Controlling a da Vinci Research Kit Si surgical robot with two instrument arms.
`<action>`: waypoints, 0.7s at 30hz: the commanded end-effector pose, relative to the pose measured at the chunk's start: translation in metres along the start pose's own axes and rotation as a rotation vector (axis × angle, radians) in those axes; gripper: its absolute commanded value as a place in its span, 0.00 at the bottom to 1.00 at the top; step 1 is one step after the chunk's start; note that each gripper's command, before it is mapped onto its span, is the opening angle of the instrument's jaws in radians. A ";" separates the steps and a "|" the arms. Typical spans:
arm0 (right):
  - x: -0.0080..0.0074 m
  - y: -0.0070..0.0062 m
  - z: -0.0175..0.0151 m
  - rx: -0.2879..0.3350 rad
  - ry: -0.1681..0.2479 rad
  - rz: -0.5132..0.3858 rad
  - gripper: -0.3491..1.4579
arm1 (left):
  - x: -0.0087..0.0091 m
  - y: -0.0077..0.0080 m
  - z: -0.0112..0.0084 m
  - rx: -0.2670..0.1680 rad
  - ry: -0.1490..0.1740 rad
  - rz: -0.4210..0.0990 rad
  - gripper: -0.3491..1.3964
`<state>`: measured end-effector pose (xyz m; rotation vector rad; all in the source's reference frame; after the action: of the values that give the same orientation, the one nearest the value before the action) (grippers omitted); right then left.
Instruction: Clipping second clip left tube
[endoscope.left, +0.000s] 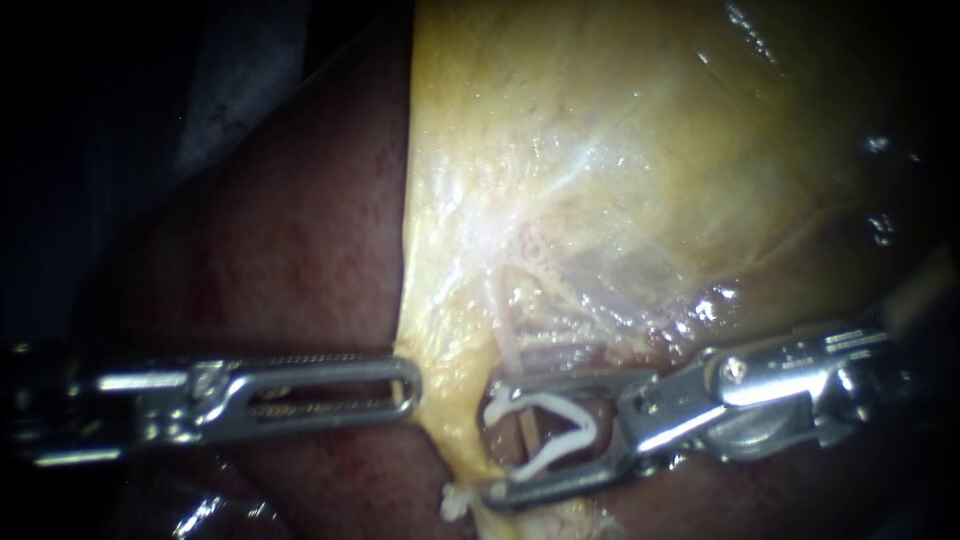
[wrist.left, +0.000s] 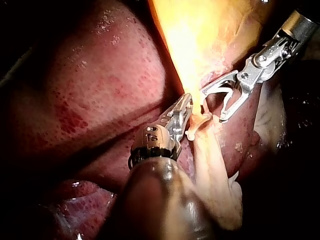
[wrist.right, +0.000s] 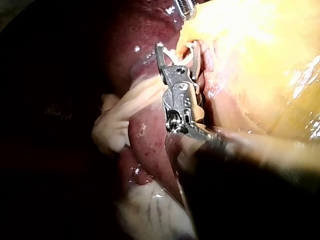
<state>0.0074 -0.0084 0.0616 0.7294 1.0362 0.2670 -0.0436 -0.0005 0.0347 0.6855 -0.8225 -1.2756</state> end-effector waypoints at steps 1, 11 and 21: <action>-0.0001 0.0000 0.0002 0.002 -0.001 0.002 0.52 | 0.0000 0.0000 -0.0001 0.000 0.000 0.000 0.00; -0.0012 0.0007 0.0011 0.012 -0.004 0.001 0.51 | 0.0000 -0.0002 -0.0001 0.000 0.000 0.000 0.00; -0.0015 0.0012 0.0027 0.014 -0.021 -0.001 0.51 | 0.0002 -0.0006 0.0001 -0.001 -0.001 0.001 0.00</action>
<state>0.0094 -0.0095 0.0644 0.7442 1.0172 0.2477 -0.0439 -0.0008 0.0342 0.6839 -0.8231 -1.2758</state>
